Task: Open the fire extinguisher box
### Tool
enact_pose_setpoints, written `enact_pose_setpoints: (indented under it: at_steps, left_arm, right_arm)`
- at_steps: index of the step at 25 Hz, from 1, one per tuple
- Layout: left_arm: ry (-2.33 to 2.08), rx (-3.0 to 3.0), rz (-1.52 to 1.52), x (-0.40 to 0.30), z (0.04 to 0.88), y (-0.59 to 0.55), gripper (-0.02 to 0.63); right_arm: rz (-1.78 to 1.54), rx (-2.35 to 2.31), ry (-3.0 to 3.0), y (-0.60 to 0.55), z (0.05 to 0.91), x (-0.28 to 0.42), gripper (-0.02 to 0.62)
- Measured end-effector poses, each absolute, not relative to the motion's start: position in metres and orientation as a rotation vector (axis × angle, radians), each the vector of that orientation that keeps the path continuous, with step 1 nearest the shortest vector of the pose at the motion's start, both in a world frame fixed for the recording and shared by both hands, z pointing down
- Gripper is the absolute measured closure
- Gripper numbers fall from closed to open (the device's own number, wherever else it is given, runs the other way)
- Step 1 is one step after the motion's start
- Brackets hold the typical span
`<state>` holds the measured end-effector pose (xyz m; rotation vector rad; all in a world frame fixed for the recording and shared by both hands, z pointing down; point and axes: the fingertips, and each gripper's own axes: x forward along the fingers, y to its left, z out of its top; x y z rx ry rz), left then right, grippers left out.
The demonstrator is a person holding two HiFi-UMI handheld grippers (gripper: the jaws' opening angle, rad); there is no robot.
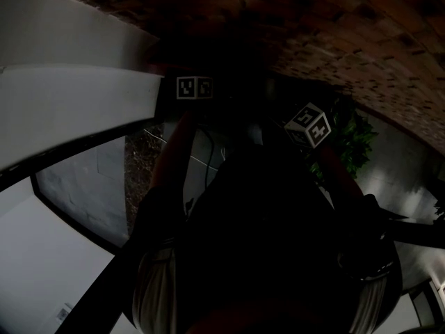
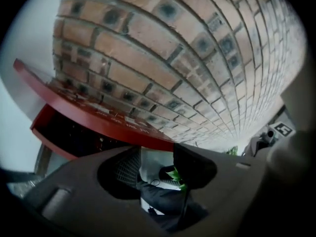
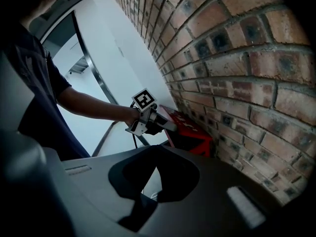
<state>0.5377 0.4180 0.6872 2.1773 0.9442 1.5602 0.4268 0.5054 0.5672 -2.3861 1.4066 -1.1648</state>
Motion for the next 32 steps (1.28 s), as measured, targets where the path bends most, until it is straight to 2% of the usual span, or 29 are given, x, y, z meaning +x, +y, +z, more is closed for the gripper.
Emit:
enact_pose_setpoints:
  at_steps: [5, 18, 32]
  left_arm:
    - [0.99, 2.247, 1.564, 0.553, 0.679, 0.426, 0.396]
    - [0.956, 2.361, 1.326, 0.613, 0.65, 0.454, 0.394]
    - [0.868, 2.427, 1.302, 0.656, 0.646, 0.469, 0.396]
  right_arm:
    - [-1.167, -2.404, 1.392, 0.51, 0.57, 0.423, 0.595]
    - [-1.187, -2.391, 1.302, 0.532, 0.571, 0.421, 0.595]
    - [-1.192, -2.392, 1.243, 0.548, 0.579, 0.434, 0.595]
